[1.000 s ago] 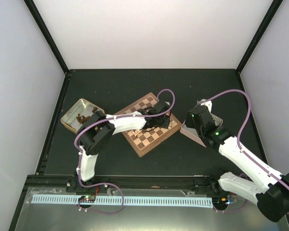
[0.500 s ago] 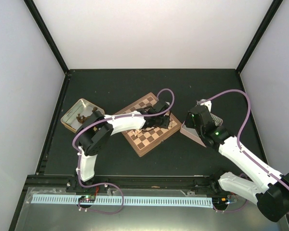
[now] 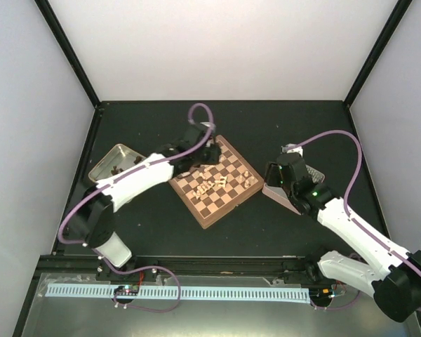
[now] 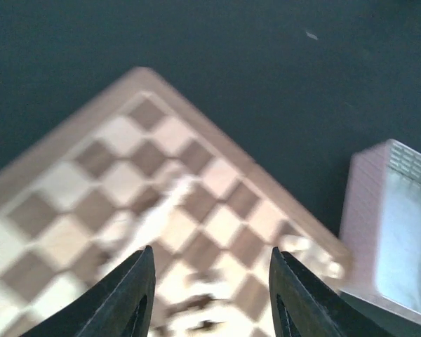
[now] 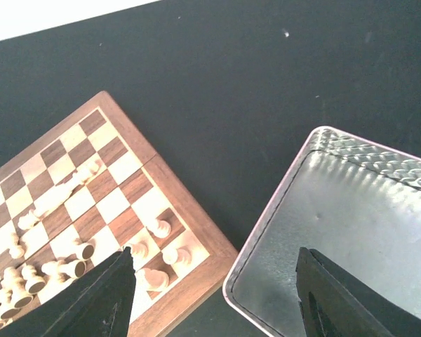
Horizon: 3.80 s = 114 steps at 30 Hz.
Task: Set up the chess pieces on the board
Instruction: Place the chess piece on the chessboard, then pick up the chess piece from the chessboard, then place the chess piece on the chessboard.
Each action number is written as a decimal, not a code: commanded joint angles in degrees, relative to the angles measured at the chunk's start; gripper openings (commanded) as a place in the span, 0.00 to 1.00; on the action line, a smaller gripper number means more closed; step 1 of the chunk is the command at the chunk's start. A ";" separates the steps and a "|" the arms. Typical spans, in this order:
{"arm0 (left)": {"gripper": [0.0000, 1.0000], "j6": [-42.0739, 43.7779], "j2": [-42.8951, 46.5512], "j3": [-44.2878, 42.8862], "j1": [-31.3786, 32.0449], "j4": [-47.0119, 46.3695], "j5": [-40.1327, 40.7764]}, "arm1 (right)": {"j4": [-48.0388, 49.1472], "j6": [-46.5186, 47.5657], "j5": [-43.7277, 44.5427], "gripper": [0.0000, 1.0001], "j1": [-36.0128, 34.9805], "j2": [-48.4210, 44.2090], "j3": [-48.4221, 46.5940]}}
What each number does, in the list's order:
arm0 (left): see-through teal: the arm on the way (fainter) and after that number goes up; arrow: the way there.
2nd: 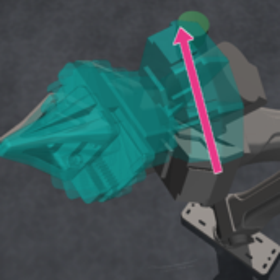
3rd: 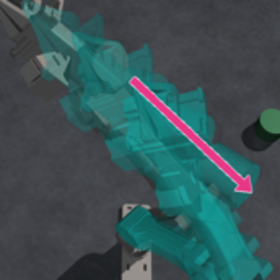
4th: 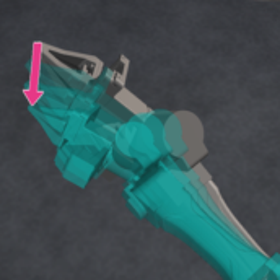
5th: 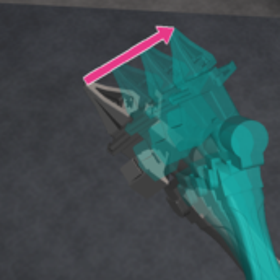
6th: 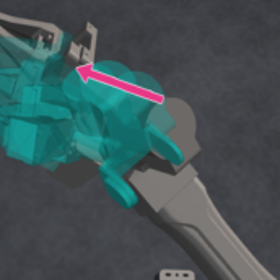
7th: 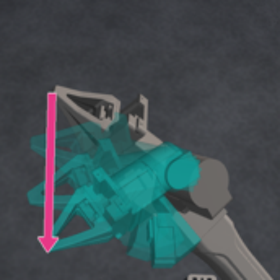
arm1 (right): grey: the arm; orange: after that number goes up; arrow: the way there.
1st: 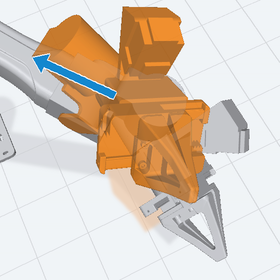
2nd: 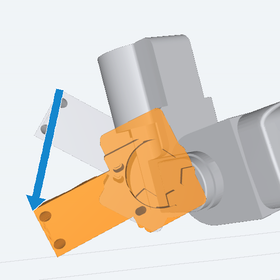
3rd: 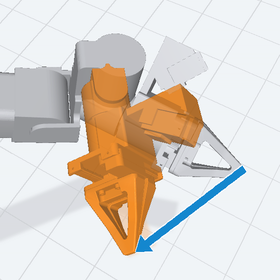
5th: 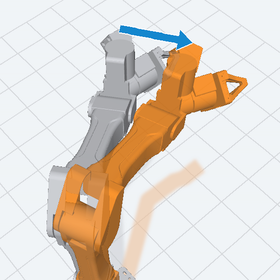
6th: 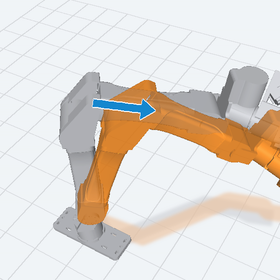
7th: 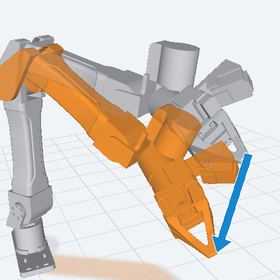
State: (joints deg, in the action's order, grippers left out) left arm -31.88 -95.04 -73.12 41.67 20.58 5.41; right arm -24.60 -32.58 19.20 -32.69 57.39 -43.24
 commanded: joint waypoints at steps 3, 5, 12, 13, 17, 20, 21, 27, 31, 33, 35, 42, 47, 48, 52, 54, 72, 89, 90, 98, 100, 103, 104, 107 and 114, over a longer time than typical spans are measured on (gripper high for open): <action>0.49 -2.58 12.08 11.28 -14.46 8.73 3.23 | 2.90 0.96 -5.47 0.64 0.34 3.00 -0.56; 0.51 -2.66 16.02 15.43 -19.10 8.90 3.36 | 3.22 1.02 -6.47 0.64 0.34 4.05 -0.74; 0.53 -1.42 21.31 23.24 -30.27 9.33 2.87 | 3.94 1.11 -9.57 0.63 0.34 7.10 -1.75; 0.52 -1.20 21.30 23.61 -31.31 9.45 3.00 | 3.97 1.17 -9.92 0.63 0.34 7.40 -1.88; 0.42 0.67 20.86 23.45 -33.62 8.60 -4.35 | 4.22 1.41 -10.74 0.62 0.31 7.82 -1.81; 0.38 1.06 20.09 23.54 -32.53 6.35 -13.41 | 5.48 2.84 -13.69 0.61 0.34 8.48 -1.63; 0.38 0.91 19.81 23.45 -31.82 6.12 -15.22 | 5.61 3.34 -15.38 0.60 0.35 9.03 -1.96; 0.38 0.12 17.05 22.58 -23.41 5.29 -20.27 | 6.63 5.01 -23.67 0.56 -0.16 13.58 -4.54; 0.38 -0.59 13.75 21.60 -18.40 5.03 -20.79 | 6.61 7.20 -25.77 0.55 -3.06 17.64 -7.37; 0.37 -1.28 12.13 21.20 -17.06 4.96 -20.49 | 6.03 8.93 -26.76 0.55 -5.32 20.46 -9.66; 0.37 -2.31 11.66 21.53 -16.80 4.35 -19.72 | 5.03 10.07 -27.06 0.54 -8.54 24.08 -12.45; 0.33 -4.95 12.60 23.95 -17.27 2.26 -17.65 | 1.03 11.80 -25.76 0.50 -18.23 37.65 -23.66; 0.29 -6.91 14.61 28.12 -19.02 -1.09 -19.22 | -1.72 9.72 -24.93 0.38 -20.95 45.78 -30.34; 0.29 -6.98 14.96 28.83 -19.22 -1.73 -19.86 | -2.10 9.26 -24.60 0.36 -21.08 46.87 -31.15; 0.29 -7.00 15.69 29.75 -19.86 -1.80 -21.11 | -3.86 8.11 -22.31 0.33 -21.09 49.80 -34.22; 0.28 -7.54 16.42 30.49 -20.04 -2.21 -21.37 | -4.98 7.84 -20.78 0.32 -21.10 50.98 -35.45; 0.27 -10.20 21.30 31.74 -20.36 -2.03 -20.65 | -7.26 7.54 -20.30 0.17 -21.10 57.00 -39.81; 0.34 -10.84 19.50 32.67 -20.25 -3.93 -25.36 | 1.62 5.24 -14.05 0.12 -19.70 44.31 -31.79; 0.34 -10.88 19.28 32.61 -20.23 -4.14 -25.55 | 1.35 4.77 -12.83 0.12 -19.29 43.48 -30.72; 0.35 -10.77 18.18 32.54 -20.05 -4.87 -26.74 | -1.85 1.91 -6.06 0.13 -14.28 38.27 -21.53; 0.35 -10.70 18.07 32.37 -19.98 -4.98 -26.92 | -1.83 2.10 -6.36 0.13 -13.13 38.66 -20.70; 0.35 -10.82 17.94 32.14 -19.88 -5.07 -27.12 | -2.27 2.54 -6.40 0.14 -12.47 40.30 -21.18; 0.35 -10.71 17.90 32.13 -19.87 -5.07 -27.15 | -2.30 2.63 -6.34 0.14 -12.38 40.80 -21.38; 0.35 -10.76 18.01 32.03 -19.81 -4.98 -27.21 | -2.28 2.67 -6.14 0.14 -12.08 42.29 -21.86; 0.35 -10.75 18.11 31.95 -19.72 -4.82 -27.20 | -1.03 3.01 -5.39 0.18 -11.70 44.17 -21.67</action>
State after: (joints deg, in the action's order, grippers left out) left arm -42.24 -76.64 -40.25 21.78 16.60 -20.86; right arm -27.07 -29.52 11.79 -44.84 100.75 -64.03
